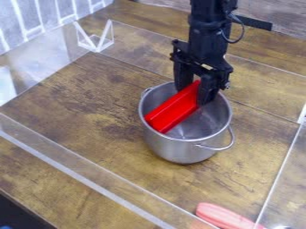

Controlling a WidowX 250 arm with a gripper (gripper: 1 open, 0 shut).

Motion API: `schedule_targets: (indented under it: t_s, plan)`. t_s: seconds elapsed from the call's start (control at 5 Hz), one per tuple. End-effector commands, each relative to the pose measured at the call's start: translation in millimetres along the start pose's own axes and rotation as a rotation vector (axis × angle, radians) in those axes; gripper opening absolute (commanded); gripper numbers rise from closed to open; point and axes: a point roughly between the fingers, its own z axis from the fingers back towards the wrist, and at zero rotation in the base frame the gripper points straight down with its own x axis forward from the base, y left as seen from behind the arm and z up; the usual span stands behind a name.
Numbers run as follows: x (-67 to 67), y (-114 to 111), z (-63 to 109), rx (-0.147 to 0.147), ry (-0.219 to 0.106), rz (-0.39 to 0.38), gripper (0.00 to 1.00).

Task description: Remove the red object from the silver pot and put it on the table

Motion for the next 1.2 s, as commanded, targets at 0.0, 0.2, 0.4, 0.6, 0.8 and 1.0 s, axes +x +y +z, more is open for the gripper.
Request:
schedule_targets:
  t_s: [0.0, 0.2, 0.4, 0.6, 0.8, 1.0]
  plan:
    - [-6.1, 7.5, 38.6, 0.017, -0.096, 0.087, 0.0]
    - [-6.8, 4.6, 32.2, 0.013, -0.086, 0.09, 0.0]
    - [-8.5, 0.0, 28.7, 0.01, -0.079, 0.091, 0.0]
    - [-1.1, -2.3, 30.1, 0.011, -0.075, 0.098, 0.0]
    - [6.6, -4.9, 32.1, 0.013, -0.071, 0.103, 0.0]
    - [-10.6, -9.3, 24.5, 0.01, -0.063, 0.107, 0.0]
